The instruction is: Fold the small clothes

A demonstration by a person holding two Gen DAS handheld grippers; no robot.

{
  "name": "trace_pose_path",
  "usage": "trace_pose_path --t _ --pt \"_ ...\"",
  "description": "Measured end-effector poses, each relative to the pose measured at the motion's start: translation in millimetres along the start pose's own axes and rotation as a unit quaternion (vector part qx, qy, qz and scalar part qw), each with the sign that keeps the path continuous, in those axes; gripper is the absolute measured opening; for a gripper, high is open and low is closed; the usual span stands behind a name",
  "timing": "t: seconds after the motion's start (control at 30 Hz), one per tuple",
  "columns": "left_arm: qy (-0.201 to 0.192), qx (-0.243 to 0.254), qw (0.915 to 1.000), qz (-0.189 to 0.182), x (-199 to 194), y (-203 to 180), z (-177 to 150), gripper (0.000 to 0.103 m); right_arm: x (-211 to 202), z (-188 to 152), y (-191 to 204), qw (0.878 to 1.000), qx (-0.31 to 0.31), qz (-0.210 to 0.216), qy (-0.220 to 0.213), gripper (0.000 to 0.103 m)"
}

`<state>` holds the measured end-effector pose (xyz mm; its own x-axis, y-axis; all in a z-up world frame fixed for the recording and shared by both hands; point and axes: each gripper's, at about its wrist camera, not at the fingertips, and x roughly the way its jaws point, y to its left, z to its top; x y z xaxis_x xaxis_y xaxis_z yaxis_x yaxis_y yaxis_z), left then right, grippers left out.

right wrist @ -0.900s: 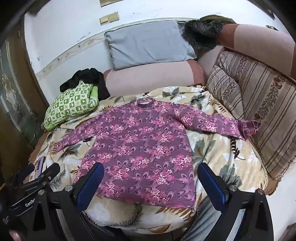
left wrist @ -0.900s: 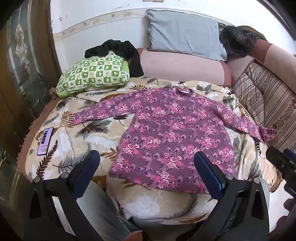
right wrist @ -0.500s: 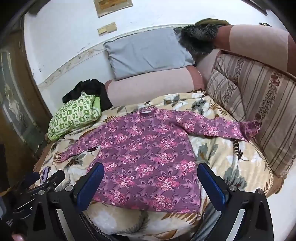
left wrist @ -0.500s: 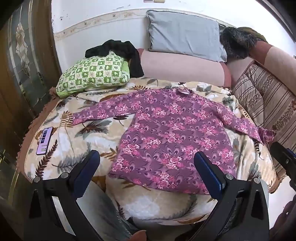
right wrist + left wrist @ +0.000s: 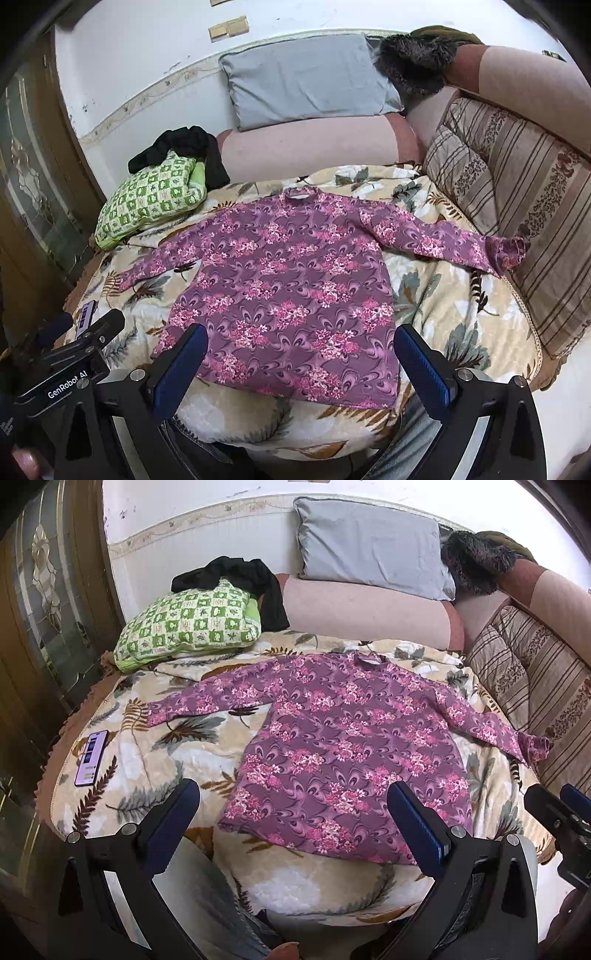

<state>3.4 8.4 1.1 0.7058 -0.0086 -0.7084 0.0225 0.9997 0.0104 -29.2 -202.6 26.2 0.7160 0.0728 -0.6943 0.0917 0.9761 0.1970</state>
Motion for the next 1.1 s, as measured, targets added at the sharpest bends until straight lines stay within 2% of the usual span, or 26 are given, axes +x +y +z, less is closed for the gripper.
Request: trace_pose_path --t 1.1 --pt "0.003 0.002 1.0 0.002 -0.2 0.5 -0.1 0.102 -6.5 2.9 6.4 1.0 -0.014 -0.008 -0.008 0.1"
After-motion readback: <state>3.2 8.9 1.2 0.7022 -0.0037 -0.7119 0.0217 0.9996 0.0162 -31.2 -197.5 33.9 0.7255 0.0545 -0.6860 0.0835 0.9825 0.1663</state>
